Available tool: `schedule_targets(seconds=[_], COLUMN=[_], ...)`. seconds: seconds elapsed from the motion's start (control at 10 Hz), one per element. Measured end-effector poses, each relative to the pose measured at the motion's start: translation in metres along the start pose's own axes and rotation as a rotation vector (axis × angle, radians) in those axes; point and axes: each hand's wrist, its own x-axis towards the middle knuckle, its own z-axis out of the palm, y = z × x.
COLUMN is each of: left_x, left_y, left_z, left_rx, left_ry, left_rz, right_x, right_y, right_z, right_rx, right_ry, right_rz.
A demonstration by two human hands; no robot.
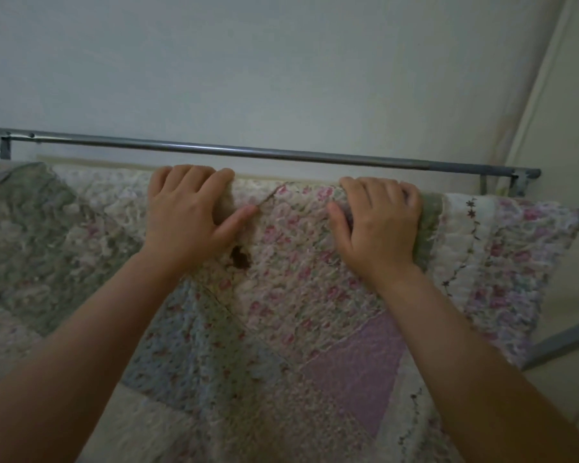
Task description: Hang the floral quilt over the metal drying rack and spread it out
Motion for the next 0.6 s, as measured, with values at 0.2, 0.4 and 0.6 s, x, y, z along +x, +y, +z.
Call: schedule_targets(seconds=[0.2,0.4,0.6], left_x=[-0.009,-0.023,-0.043], left_y=[-0.004,0.007,0.014], left_z=[-0.005,-0.018,-0.043], left_rx=[-0.023,-0.077,-0.107], left_ry=[0.01,-0.078,-0.172], left_rz=[-0.094,-0.212,-0.257], right_x=[-0.001,-0.008,-0.021], right_y=[-0.001,-0.009,-0.021], right_z=[-0.01,-0.031,-0.061], right_rx=[-0.007,-0.012,0.006], right_ry=[-0.083,-0.296,-0.466], right_rz=[0.02,0.1,0.187])
